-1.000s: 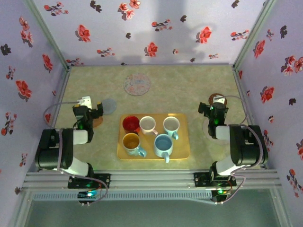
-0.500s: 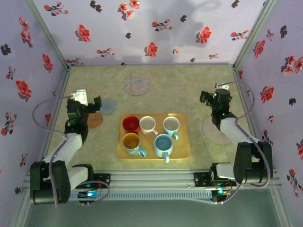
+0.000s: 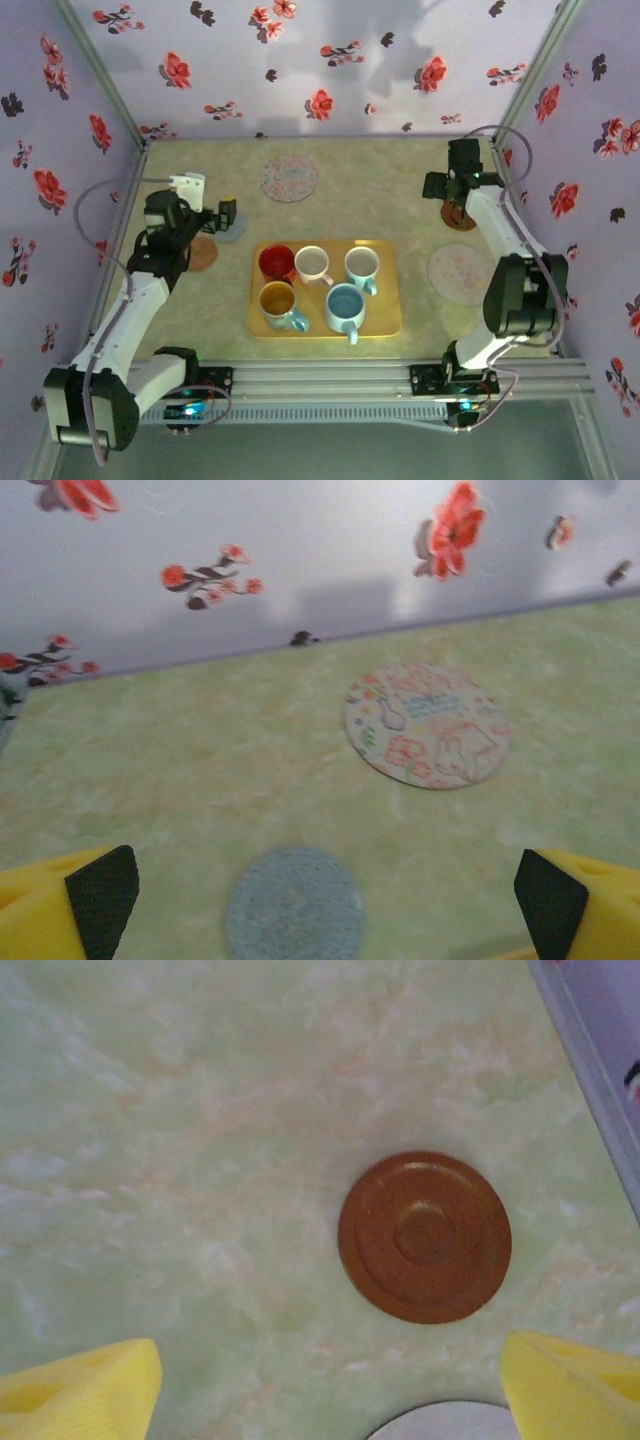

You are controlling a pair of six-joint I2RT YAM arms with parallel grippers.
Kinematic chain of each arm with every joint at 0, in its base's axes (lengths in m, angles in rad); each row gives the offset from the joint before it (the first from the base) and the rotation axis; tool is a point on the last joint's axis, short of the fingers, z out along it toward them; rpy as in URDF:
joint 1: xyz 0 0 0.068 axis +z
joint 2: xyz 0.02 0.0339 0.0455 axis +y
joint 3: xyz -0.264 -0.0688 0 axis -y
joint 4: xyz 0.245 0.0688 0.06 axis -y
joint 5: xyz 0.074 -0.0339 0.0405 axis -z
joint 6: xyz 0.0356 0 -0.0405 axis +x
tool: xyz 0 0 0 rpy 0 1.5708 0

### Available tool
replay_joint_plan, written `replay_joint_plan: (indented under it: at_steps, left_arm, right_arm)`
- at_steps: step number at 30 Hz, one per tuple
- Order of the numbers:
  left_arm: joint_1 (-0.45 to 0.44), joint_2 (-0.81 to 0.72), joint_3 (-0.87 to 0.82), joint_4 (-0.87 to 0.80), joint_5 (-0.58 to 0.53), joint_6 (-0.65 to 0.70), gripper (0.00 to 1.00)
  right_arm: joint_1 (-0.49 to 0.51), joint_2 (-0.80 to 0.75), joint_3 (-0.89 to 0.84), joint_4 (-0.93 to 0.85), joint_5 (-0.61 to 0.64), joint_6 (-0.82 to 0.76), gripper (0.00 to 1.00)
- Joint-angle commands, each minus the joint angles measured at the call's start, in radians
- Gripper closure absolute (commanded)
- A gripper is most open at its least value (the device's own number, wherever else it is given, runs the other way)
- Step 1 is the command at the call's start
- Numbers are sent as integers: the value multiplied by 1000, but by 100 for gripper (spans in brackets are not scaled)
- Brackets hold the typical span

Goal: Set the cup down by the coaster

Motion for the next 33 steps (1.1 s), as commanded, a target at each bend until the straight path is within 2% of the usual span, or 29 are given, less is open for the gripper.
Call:
replay_joint_plan:
  at_steps: [1, 9, 16, 22, 27, 30, 33]
  left_arm:
    - [-58, 25, 68, -84, 27, 19, 1]
    - [-179, 126, 165, -149, 30, 46, 1]
    - [-212, 187, 204, -146, 32, 43, 1]
    - [-218, 225, 219, -141, 32, 36, 1]
    - [-220, 232, 227, -144, 32, 33, 1]
    - [-220, 235, 236, -154, 30, 36, 1]
    - [-219, 238, 241, -161, 30, 36, 0]
  right_arm:
    - [-20, 80, 81, -157, 48, 26, 17]
    - [-100, 254, 206, -199, -10, 56, 47]
    - [-152, 356, 266, -201, -53, 65, 64]
    - [-172, 457, 328, -241, -34, 64, 79]
    - [-184, 528, 389, -273, -11, 61, 97]
    - [-185, 563, 426, -295, -13, 60, 100]
    - [-183, 590, 446, -310, -71, 63, 100]
